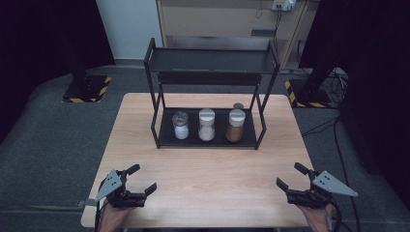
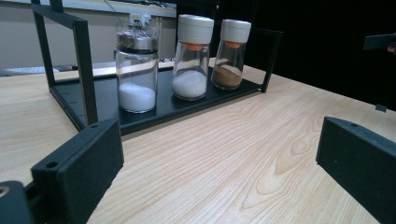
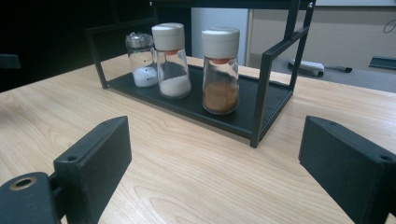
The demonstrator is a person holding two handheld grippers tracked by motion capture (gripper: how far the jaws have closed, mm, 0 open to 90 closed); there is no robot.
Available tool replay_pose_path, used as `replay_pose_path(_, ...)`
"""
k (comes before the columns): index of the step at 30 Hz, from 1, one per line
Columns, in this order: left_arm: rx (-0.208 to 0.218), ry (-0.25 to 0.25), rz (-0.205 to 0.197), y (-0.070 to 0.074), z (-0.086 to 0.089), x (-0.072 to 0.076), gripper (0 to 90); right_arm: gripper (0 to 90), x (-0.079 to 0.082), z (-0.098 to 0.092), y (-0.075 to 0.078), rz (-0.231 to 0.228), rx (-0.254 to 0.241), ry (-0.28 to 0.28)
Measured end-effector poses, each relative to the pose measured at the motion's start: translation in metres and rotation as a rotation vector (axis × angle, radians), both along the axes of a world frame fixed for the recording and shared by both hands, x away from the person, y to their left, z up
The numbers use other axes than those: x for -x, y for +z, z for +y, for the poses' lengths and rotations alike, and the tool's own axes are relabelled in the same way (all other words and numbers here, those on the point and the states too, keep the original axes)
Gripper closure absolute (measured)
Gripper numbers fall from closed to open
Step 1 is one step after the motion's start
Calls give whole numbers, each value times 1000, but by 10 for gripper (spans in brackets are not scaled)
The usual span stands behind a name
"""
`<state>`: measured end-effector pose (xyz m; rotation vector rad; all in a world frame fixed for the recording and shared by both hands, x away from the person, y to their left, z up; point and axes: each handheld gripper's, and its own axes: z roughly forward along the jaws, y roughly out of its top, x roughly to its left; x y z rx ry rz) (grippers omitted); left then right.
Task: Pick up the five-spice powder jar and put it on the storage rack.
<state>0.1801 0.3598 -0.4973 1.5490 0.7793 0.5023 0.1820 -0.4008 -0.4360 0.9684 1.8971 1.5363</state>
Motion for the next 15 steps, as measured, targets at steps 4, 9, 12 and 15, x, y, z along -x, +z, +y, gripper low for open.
replay_pose_path(4, 2, -5, -4, 0, 0, 0, 0, 98, -2, 0, -3, 11, 4, 12)
replay_pose_path(9, 1, -8, -5, 0, 0, 0, 0, 98, -3, -1, -4, 10, 2, 22)
replay_pose_path(12, 1, -6, -6, 0, 0, 0, 0, 98, -3, -2, -5, 16, 2, 22)
replay_pose_path(15, 0, -6, -6, 0, 0, 1, 0, 98, -4, -3, -5, 20, -2, 22)
